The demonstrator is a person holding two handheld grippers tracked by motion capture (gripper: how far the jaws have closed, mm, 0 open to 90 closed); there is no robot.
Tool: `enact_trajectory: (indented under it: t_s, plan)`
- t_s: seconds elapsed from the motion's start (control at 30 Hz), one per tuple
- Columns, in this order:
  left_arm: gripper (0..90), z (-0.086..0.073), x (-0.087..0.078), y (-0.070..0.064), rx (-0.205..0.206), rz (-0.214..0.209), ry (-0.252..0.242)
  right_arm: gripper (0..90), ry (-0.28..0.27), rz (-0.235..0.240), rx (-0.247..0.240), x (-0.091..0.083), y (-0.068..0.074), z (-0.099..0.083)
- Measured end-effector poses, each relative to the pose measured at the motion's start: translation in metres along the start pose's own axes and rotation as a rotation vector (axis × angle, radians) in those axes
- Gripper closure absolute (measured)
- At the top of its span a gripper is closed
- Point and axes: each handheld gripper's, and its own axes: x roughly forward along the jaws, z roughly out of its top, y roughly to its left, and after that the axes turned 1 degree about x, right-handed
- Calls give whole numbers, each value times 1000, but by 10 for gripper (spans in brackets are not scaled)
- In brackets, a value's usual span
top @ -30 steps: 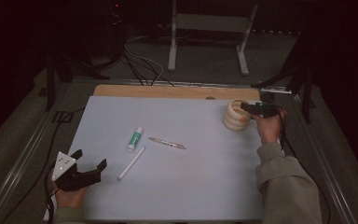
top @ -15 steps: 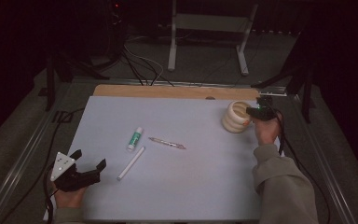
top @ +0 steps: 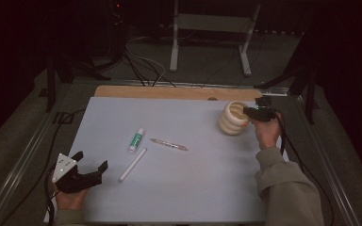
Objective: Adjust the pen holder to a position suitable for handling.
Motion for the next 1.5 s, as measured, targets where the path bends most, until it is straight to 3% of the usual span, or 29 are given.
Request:
enact_trajectory:
  t_s: [0.13, 0.73, 1.5]
  plan:
    - [13, 0, 0, -1, 3, -1, 2, 767, 5, 18, -39, 0, 15, 0]
    - [13, 0, 2, -2, 8, -7, 7, 768, 16, 118, -125, 3, 71, 0]
    - [13, 0, 2, -3, 16, -15, 9, 767, 52, 199, -189, 20, 126, -9]
